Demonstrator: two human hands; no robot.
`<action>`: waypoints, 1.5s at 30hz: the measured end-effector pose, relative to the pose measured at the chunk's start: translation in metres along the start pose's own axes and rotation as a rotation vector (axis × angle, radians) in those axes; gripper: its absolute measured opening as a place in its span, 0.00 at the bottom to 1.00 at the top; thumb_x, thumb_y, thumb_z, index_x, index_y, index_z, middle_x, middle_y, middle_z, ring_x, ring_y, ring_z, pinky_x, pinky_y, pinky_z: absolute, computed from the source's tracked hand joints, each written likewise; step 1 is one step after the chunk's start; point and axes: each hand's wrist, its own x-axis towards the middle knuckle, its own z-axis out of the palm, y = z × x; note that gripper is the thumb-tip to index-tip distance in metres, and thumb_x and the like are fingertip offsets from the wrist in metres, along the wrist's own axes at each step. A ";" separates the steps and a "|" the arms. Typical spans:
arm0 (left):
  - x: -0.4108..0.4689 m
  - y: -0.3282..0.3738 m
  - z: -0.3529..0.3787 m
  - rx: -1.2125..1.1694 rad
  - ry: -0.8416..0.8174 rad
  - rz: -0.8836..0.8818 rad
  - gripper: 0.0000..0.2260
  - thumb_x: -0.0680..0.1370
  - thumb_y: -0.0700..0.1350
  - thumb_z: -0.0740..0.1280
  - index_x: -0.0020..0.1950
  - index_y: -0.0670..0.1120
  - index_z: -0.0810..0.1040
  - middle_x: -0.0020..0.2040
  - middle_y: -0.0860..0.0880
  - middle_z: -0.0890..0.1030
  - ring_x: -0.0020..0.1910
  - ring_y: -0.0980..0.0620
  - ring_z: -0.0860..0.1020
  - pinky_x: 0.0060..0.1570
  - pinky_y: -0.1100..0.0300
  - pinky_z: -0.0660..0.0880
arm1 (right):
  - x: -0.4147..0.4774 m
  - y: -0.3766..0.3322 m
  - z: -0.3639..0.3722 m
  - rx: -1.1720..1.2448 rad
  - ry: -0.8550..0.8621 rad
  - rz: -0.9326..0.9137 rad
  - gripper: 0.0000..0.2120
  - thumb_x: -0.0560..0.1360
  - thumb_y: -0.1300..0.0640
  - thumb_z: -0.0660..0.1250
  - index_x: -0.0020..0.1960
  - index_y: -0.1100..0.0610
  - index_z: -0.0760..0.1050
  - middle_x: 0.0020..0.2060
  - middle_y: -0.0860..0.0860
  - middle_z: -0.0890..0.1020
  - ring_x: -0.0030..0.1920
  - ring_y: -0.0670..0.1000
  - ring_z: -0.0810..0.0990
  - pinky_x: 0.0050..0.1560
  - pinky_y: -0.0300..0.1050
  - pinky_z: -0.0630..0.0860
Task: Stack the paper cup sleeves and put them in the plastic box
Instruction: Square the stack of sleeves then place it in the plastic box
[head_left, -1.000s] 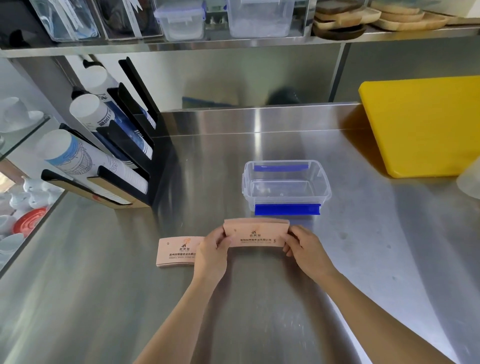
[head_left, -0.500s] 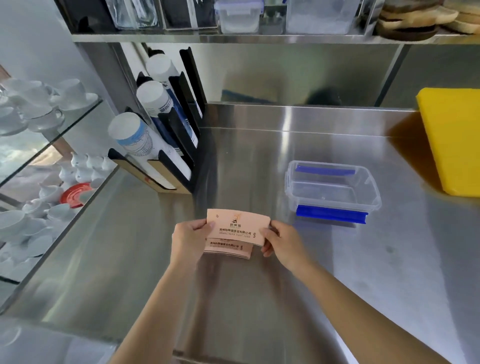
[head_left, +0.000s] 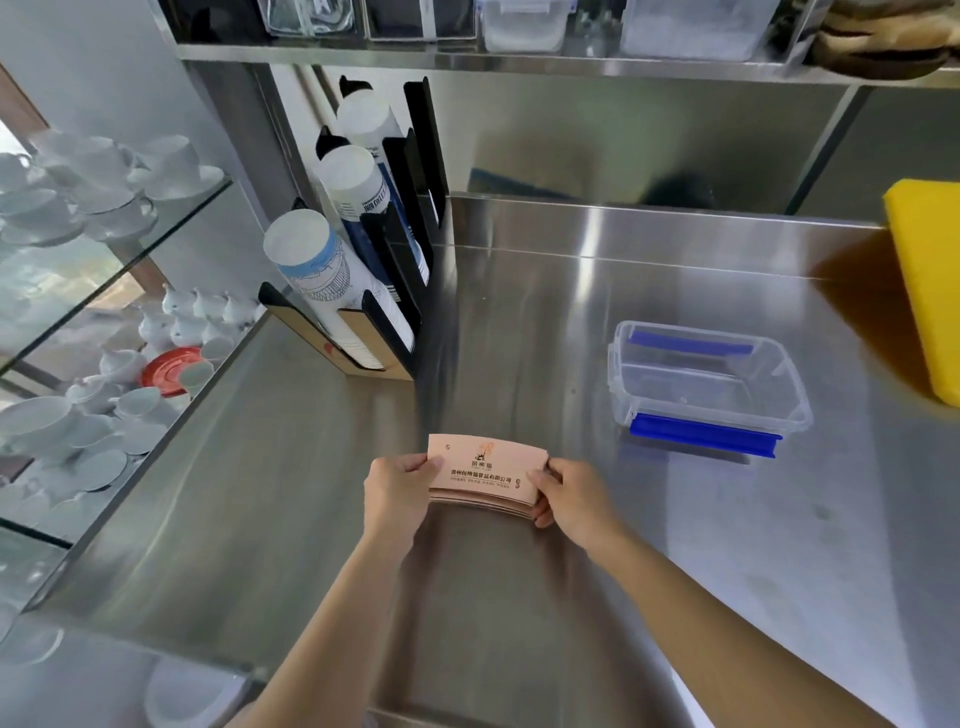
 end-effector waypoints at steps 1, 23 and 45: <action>0.001 -0.001 0.000 0.009 -0.004 -0.008 0.10 0.74 0.42 0.66 0.34 0.49 0.81 0.27 0.48 0.75 0.32 0.46 0.68 0.34 0.58 0.65 | 0.000 0.000 0.000 -0.007 0.004 0.009 0.10 0.77 0.62 0.60 0.48 0.68 0.75 0.26 0.52 0.75 0.24 0.50 0.75 0.24 0.39 0.75; 0.038 0.011 0.000 0.248 -0.296 -0.206 0.31 0.62 0.54 0.78 0.56 0.39 0.71 0.54 0.46 0.77 0.54 0.47 0.75 0.52 0.57 0.71 | 0.004 0.002 -0.002 -0.023 0.046 0.152 0.18 0.69 0.53 0.71 0.38 0.70 0.77 0.30 0.57 0.76 0.33 0.54 0.71 0.37 0.48 0.69; -0.005 -0.030 0.005 -0.441 -0.468 0.100 0.20 0.67 0.48 0.71 0.58 0.54 0.71 0.54 0.47 0.80 0.53 0.48 0.79 0.59 0.52 0.74 | -0.027 0.008 -0.001 0.279 -0.020 -0.137 0.13 0.74 0.58 0.66 0.58 0.51 0.69 0.53 0.47 0.79 0.56 0.44 0.77 0.62 0.45 0.72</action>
